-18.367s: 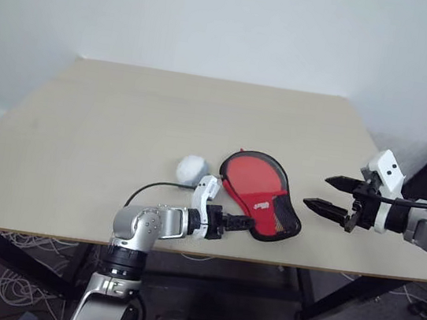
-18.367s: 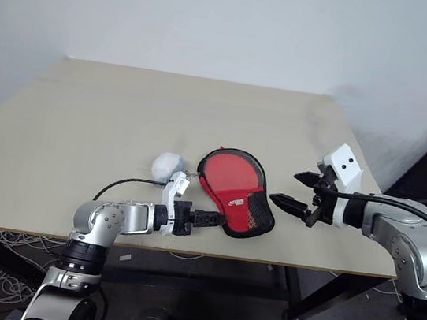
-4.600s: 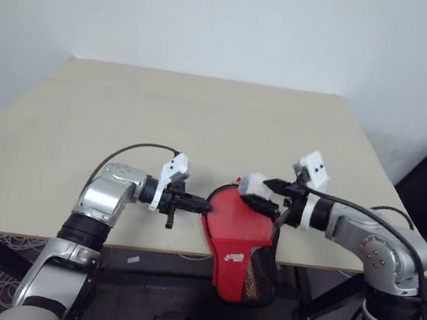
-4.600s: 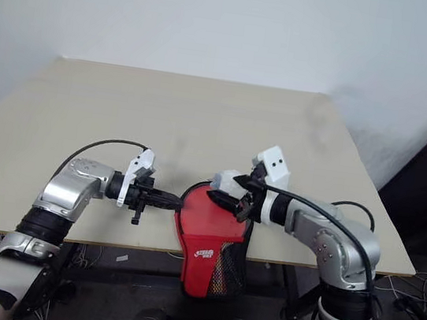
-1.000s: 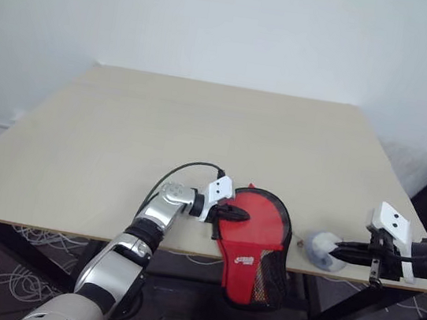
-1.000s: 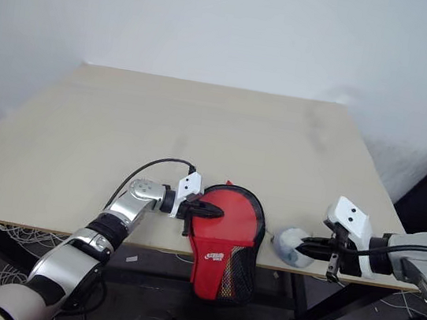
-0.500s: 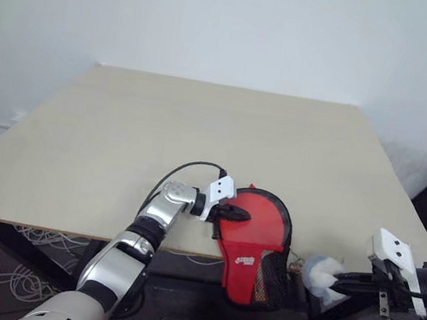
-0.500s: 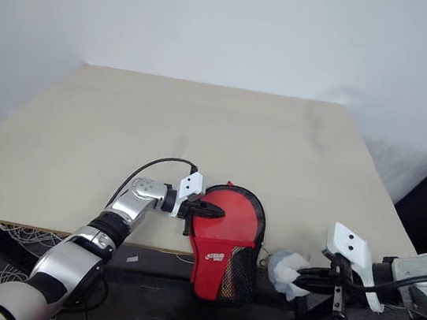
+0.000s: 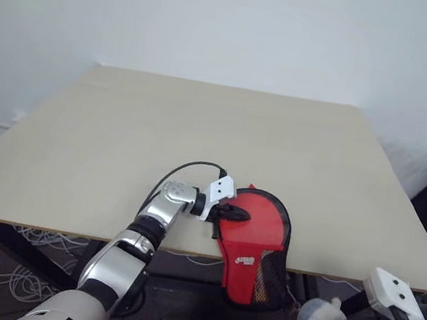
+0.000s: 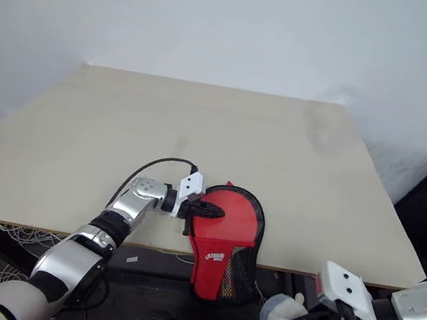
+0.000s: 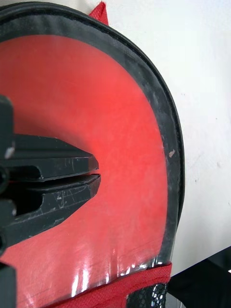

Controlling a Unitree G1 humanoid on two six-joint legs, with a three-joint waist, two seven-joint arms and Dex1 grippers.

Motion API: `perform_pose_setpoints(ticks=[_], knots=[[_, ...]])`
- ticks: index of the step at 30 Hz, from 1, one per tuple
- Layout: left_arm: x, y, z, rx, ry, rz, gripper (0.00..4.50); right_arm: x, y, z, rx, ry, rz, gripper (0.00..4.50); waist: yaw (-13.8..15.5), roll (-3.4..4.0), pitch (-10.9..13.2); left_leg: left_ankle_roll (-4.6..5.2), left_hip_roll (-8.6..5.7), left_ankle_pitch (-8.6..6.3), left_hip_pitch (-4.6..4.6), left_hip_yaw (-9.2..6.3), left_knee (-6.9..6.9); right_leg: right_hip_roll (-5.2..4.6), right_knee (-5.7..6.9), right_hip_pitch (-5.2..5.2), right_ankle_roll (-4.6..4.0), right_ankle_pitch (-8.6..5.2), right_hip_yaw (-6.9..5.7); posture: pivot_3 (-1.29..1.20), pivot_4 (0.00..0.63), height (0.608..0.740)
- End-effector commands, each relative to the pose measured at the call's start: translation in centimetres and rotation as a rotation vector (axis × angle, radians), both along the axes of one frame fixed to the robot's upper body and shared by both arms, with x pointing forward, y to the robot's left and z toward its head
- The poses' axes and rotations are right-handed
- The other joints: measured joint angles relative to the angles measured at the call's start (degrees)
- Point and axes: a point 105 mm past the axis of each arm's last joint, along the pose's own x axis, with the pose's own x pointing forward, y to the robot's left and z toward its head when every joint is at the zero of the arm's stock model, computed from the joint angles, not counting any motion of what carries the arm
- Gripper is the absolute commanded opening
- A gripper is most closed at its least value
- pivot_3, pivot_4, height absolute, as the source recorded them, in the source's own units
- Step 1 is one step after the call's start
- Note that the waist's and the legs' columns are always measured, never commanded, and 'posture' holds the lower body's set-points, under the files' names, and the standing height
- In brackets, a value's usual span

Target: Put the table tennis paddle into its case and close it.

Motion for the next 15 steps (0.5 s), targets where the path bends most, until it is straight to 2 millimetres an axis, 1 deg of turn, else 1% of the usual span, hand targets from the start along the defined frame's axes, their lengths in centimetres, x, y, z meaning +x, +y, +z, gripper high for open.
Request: perform_pose_setpoints(ticks=[1, 3, 5, 8, 11, 15], knots=[[-1.2, 1.1, -3.2, 0.114, 0.092, 0.01, 0.0, -1.3, 1.0, 0.8, 0.031, 0.0, 0.078, 0.01, -0.01, -0.02, -0.02, -0.01, 0.0, 0.0, 0.0, 0.0, 0.0, 0.0, 0.0, 0.0, 0.0, 0.0, 0.0, 0.0, 0.0, 0.74], [-1.1, 1.1, -3.2, 0.115, 0.091, 0.01, 0.0, -2.1, 1.6, 1.0, 0.053, 0.012, 0.103, 0.01, 0.0, -0.05, -0.03, -0.01, 0.0, -0.01, 0.0, -0.01, 0.0, 0.0, 0.0, 0.0, 0.0, 0.0, 0.0, 0.0, 0.0, 0.74], [-1.1, 1.1, -3.1, 0.116, 0.089, 0.01, 0.0, -2.2, 1.9, 1.1, 0.059, 0.006, 0.105, 0.01, -0.02, -0.08, -0.06, -0.01, 0.0, -0.01, 0.0, -0.02, 0.0, 0.0, -0.02, 0.0, 0.0, 0.0, -0.01, 0.0, 0.0, 0.74], [-1.0, 1.0, -3.1, 0.115, 0.089, 0.009, 0.0, -1.2, 1.5, 0.8, 0.038, -0.034, 0.072, 0.01, -0.04, -0.19, -0.14, -0.02, 0.01, -0.01, 0.01, -0.01, 0.0, 0.0, -0.02, 0.01, 0.0, 0.0, -0.02, 0.0, 0.0, 0.74], [-1.0, 1.0, -3.0, 0.115, 0.09, 0.007, 0.0, -0.5, 1.3, 1.0, 0.038, -0.043, 0.059, 0.76, -0.04, -0.26, -0.17, -0.02, 0.02, -0.02, 0.02, -0.02, -0.01, 0.0, -0.04, 0.01, 0.0, 0.0, -0.03, 0.0, 0.0, 0.74], [-0.9, 1.0, -3.0, 0.115, 0.093, 0.01, 0.0, 0.1, 1.4, 2.0, 0.077, -0.048, 0.059, 2.16, -0.09, -0.28, -0.19, -0.02, 0.03, -0.02, 0.01, -0.04, -0.01, 0.0, -0.06, 0.02, 0.0, 0.0, -0.05, 0.0, 0.0, 0.74]])
